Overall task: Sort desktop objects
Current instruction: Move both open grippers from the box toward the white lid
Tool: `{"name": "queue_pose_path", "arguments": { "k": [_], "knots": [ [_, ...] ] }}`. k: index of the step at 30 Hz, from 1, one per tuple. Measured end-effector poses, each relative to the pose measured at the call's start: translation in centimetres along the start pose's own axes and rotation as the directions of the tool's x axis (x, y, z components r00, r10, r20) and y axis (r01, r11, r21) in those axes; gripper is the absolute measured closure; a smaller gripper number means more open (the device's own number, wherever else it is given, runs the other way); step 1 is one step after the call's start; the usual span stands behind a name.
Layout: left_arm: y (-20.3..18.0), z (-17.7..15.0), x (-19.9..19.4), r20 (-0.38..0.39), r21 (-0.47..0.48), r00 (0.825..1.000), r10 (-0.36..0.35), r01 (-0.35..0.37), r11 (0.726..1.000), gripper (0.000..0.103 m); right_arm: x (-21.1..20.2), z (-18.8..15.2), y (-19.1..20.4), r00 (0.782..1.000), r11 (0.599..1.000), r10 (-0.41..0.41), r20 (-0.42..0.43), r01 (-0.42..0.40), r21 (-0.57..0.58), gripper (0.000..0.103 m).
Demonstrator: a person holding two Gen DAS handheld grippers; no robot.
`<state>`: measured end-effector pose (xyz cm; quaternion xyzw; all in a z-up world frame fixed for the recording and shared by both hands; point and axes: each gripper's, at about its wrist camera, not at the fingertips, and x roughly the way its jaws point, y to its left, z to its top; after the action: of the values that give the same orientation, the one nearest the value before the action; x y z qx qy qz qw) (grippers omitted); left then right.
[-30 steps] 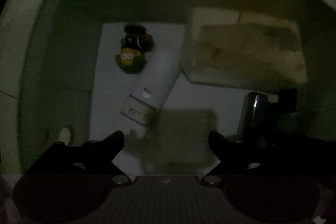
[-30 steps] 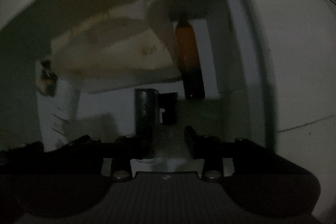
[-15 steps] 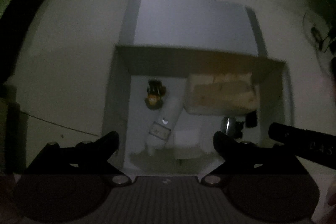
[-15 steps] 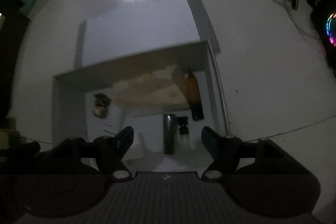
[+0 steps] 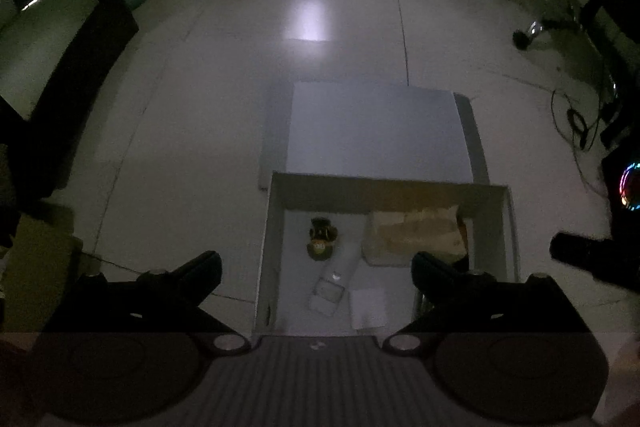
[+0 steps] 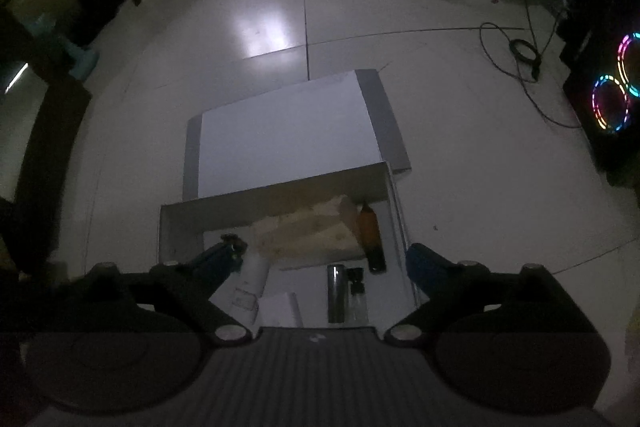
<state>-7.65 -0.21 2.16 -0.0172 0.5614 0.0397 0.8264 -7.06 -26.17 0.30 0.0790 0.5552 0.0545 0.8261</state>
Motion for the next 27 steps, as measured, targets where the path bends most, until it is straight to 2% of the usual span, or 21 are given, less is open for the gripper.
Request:
{"name": "queue_pose_path", "arguments": {
  "k": [7, 12, 16, 21, 27],
  "knots": [
    [-1.0, 3.2, 0.5, 0.035, 0.051, 0.999, -0.008, 0.006, 0.999, 0.0, 0.1, 4.3, -0.6, 0.999, 0.999, 0.038, 0.002, -0.038, -0.015, 0.0],
    [-1.2, 6.3, 2.0, 0.054, 0.039, 0.998, -0.035, 0.033, 0.999, 0.0, 1.1, 6.8, -1.8, 0.997, 0.999, 0.037, 0.061, -0.037, -0.002, 0.0],
    [-0.8, 8.4, 4.2, 0.075, 0.034, 0.995, -0.062, 0.059, 0.998, 0.0, 3.7, 7.9, -3.3, 0.997, 0.999, 0.017, 0.076, -0.02, 0.039, 0.0],
    [-0.6, 9.7, 7.6, 0.089, 0.027, 0.995, -0.052, 0.05, 0.998, 0.0, 8.1, 9.4, -4.8, 0.998, 0.992, 0.016, 0.057, -0.023, 0.121, 0.0],
    [0.2, 11.4, 12.7, 0.072, -0.039, 0.996, -0.046, 0.049, 0.998, 0.0, 12.5, 11.3, -5.4, 0.999, 0.997, -0.016, 0.051, 0.012, 0.077, 0.0]
  ]
}}
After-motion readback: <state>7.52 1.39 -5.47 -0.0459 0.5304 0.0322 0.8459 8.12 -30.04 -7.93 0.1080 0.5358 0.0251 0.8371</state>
